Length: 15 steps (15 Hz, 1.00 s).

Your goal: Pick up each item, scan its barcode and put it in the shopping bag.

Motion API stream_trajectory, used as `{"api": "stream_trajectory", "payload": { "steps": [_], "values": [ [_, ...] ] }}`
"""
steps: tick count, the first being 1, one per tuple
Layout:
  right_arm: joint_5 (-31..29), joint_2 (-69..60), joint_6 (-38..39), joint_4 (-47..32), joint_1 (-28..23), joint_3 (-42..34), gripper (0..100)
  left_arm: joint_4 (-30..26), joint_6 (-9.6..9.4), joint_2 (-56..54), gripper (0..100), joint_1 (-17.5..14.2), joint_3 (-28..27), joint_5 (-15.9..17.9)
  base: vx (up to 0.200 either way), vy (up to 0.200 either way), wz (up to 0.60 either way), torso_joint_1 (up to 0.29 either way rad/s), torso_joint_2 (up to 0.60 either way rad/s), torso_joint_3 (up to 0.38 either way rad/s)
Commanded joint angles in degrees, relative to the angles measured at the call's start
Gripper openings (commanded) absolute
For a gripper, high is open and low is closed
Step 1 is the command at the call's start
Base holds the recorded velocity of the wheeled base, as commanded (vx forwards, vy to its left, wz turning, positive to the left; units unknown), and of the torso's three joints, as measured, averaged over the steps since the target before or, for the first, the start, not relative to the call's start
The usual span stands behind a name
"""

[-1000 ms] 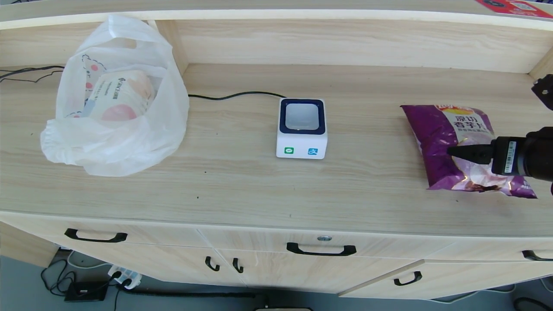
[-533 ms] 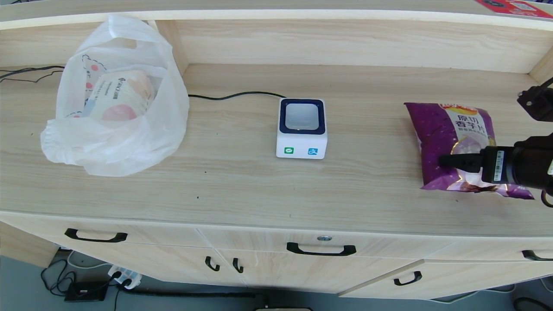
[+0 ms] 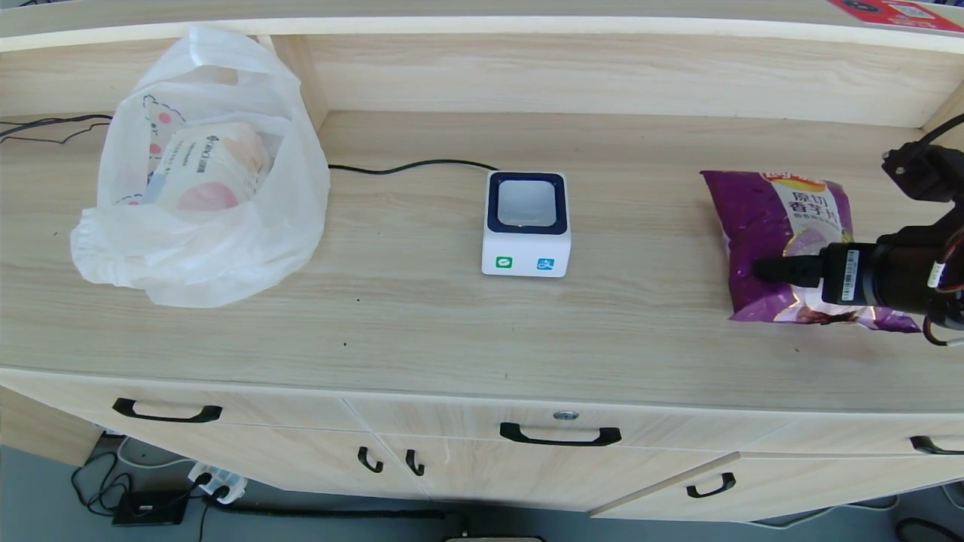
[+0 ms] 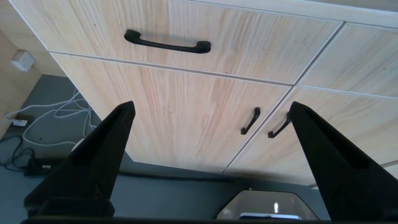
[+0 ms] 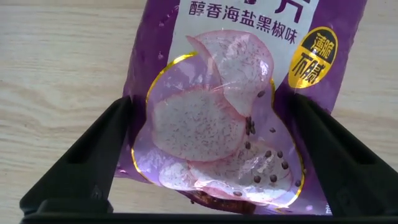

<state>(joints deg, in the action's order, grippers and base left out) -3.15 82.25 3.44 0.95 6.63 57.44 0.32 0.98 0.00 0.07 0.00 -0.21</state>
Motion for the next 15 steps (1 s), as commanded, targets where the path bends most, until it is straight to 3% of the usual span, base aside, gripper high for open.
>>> {"api": "stream_trajectory", "payload": {
  "steps": [1, 6, 7, 15],
  "values": [
    [0.2, 0.5, 0.0, -0.2, 0.0, -0.6, 100, 0.0, -0.10, 0.0, 100, 0.0, 0.0, -0.1, 0.000, 0.000, 0.00, 0.000, 0.00, 0.000],
    [0.3, 0.6, 0.2, -0.1, -0.4, -0.4, 100, 0.0, -0.01, 0.0, 100, 0.0, 0.0, 0.0, 0.000, 0.000, 0.00, 0.000, 0.00, 0.000],
    [0.3, 0.8, 0.1, 0.2, -0.4, -0.5, 0, 0.0, -0.10, 0.0, 100, 0.0, 0.0, 0.0, 0.000, 0.000, 0.00, 0.000, 0.00, 0.000],
    [0.2, 1.0, 3.2, 1.9, -0.4, -0.3, 0, -0.1, -0.10, 0.0, 100, 0.0, 0.0, 0.0, 0.000, 0.000, 0.00, 0.000, 0.00, 0.000]
  ]
}}
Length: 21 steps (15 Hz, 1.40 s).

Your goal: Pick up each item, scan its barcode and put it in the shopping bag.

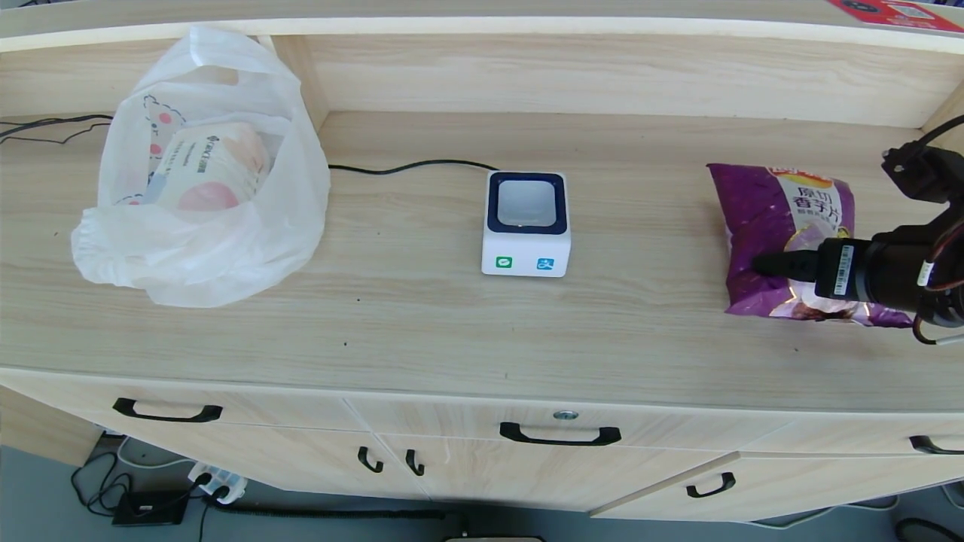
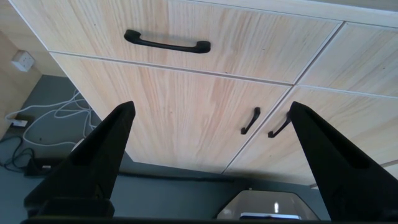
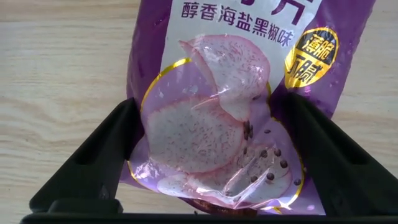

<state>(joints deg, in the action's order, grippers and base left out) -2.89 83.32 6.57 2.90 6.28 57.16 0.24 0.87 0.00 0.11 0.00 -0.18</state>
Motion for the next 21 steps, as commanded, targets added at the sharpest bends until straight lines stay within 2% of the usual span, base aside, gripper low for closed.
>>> {"api": "stream_trajectory", "payload": {
  "steps": [1, 6, 8, 14, 21],
  "values": [
    [0.0, 0.0, -0.1, -0.1, 0.0, -0.1, 0, -0.1, 0.01, 0.0, 100, 0.0, 0.0, 0.0, 0.000, 0.000, 0.00, 0.000, 0.00, 0.000],
    [0.1, 0.8, -2.1, 0.3, 0.0, 0.3, 0, -0.1, 0.01, 0.0, 100, 0.0, 0.0, 0.0, 0.000, 0.000, 0.00, 0.000, 0.00, 0.000],
    [0.8, 0.9, -2.1, -0.2, 0.0, 3.9, 0, -0.1, 0.01, 0.0, 100, 0.0, 0.0, 0.0, 0.000, 0.000, 0.00, 0.000, 0.00, 0.000],
    [0.8, 1.0, -2.1, 0.0, 0.0, 4.0, 0, -0.1, 0.01, 0.0, 100, 0.0, 0.0, 0.0, 0.000, 0.000, 0.00, 0.000, 0.00, 0.000],
    [1.4, -3.8, 0.7, 0.0, 0.0, 7.3, 0, -0.1, 0.01, 0.0, 100, 0.0, 0.0, 0.0, 0.000, 0.000, 0.00, 0.000, 0.00, 0.000]
  ]
}}
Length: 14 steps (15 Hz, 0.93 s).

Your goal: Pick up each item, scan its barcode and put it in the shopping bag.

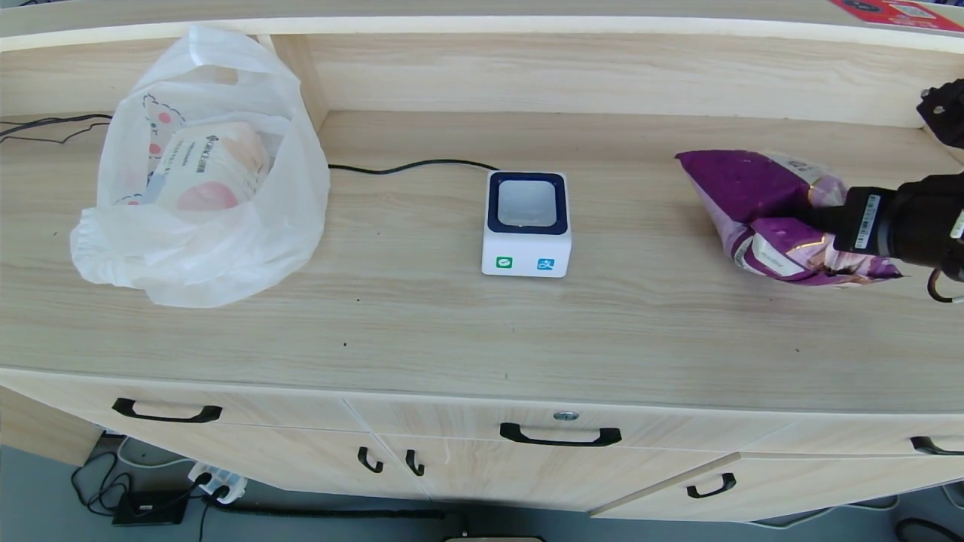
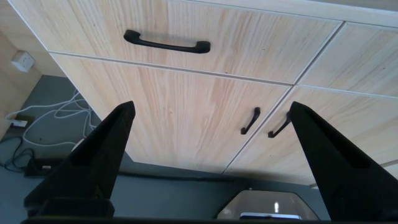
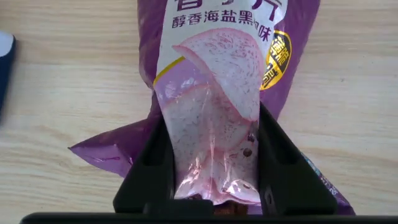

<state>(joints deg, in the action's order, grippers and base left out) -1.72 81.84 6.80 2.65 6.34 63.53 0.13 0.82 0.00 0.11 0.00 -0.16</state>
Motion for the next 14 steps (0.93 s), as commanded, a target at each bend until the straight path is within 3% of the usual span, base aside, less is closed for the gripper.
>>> {"api": "stream_trajectory", "payload": {
  "steps": [1, 6, 8, 11, 14],
  "values": [
    [0.8, -3.5, 1.3, 0.4, 0.3, 1.3, 0, 0.0, 0.06, 0.0, 100, 0.0, 0.0, 0.0, 0.000, 0.000, 0.00, 0.000, 0.00, 0.000],
    [3.4, -9.5, 8.0, 0.6, 1.7, -0.6, 0, 0.0, -0.03, 0.0, 100, 0.0, 0.0, 0.0, 0.000, 0.000, 0.00, 0.000, 0.00, 0.000],
    [5.3, -12.9, 12.9, 1.0, 6.2, -2.0, 0, 0.0, -0.03, 0.0, 100, 0.0, 0.0, 0.0, 0.000, 0.000, 0.00, 0.000, 0.00, 0.000],
    [6.8, -17.1, 25.4, 9.7, 18.4, -6.7, 0, 0.0, -0.03, 0.0, 100, 0.0, 0.0, 0.0, 0.000, 0.000, 0.00, 0.000, 0.00, 0.000],
    [6.8, -15.9, 27.2, 19.9, 24.6, -11.1, 0, 0.0, -0.03, 0.0, 100, 0.0, 0.0, 0.0, 0.000, 0.000, 0.00, 0.000, 0.00, 0.000]
  ]
}}
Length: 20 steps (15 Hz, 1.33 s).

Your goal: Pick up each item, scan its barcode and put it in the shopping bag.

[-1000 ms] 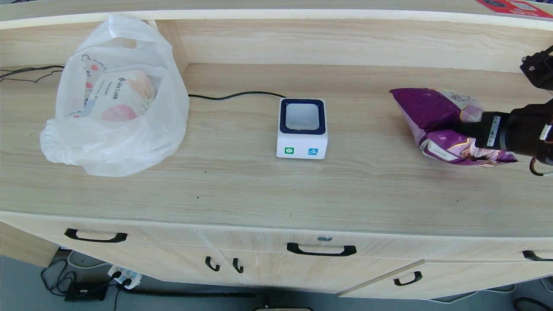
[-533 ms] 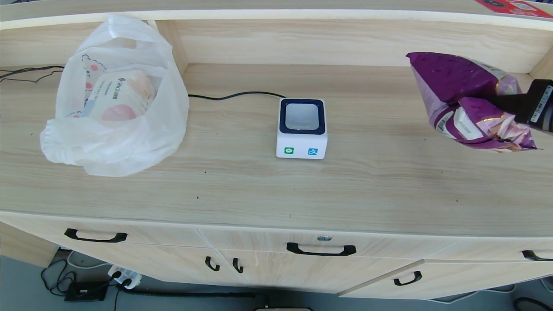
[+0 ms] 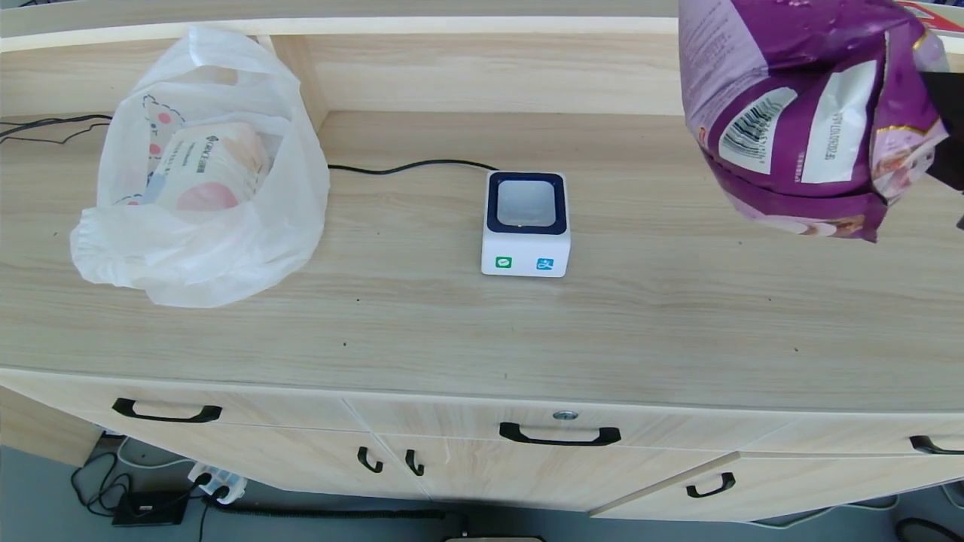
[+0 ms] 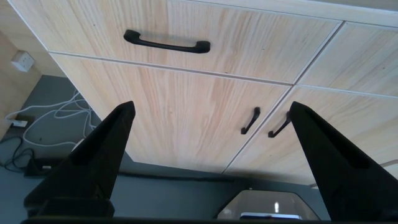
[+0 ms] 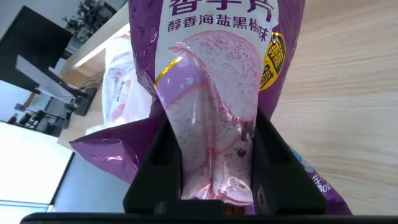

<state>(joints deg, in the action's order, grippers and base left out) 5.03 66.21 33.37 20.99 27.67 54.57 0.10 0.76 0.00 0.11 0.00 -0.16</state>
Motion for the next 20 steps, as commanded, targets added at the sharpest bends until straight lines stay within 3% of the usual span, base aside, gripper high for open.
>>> {"api": "stream_trajectory", "payload": {
  "steps": [1, 3, 7, 9, 11, 16, 18, 20],
  "values": [
    [0.1, 0.2, 2.1, 3.0, 4.5, -2.6, 0, 0.0, 0.04, 0.0, 100, 0.0, 0.0, 0.0, 0.000, 0.000, 0.00, 0.000, 0.00, 0.000],
    [0.0, 2.7, 6.2, 9.5, 6.0, -4.2, 0, 0.0, 0.04, 0.0, 100, 0.0, 0.0, 0.0, 0.000, 0.000, 0.00, 0.000, 0.00, 0.000],
    [0.1, 5.2, 6.8, 23.9, 7.8, -12.8, 0, 0.0, 0.04, 0.0, 100, 0.0, 0.0, 0.0, 0.000, 0.000, 0.00, 0.000, 0.00, 0.000],
    [0.1, 4.1, 7.9, 30.6, 13.4, -18.4, 0, 0.0, 0.04, 0.0, 100, 0.0, 0.0, 0.0, 0.000, 0.000, 0.00, 0.000, 0.00, 0.000],
    [0.0, 4.0, 9.8, 34.9, 15.7, -20.1, 0, 0.0, 0.04, 0.0, 100, 0.0, 0.0, 0.0, 0.000, 0.000, 0.00, 0.000, 0.00, 0.000],
    [0.2, 4.5, 10.7, 37.7, 23.2, -17.7, 0, 0.0, 0.04, 0.0, 100, 0.0, 0.0, 0.0, 0.000, 0.000, 0.00, 0.000, 0.00, 0.000],
    [0.2, 4.1, 10.8, 38.9, 24.2, -19.3, 0, 0.0, -1.63, 0.0, 100, 0.0, 0.0, 0.0, 0.000, 0.000, 0.00, 0.000, 0.00, 0.000],
    [0.2, 3.2, 11.0, 40.8, 24.6, -22.6, 0, 0.0, -1.99, 0.0, 100, 0.0, 0.0, 0.0, 0.000, 0.000, 0.00, 0.000, 0.00, 0.000]
  ]
}}
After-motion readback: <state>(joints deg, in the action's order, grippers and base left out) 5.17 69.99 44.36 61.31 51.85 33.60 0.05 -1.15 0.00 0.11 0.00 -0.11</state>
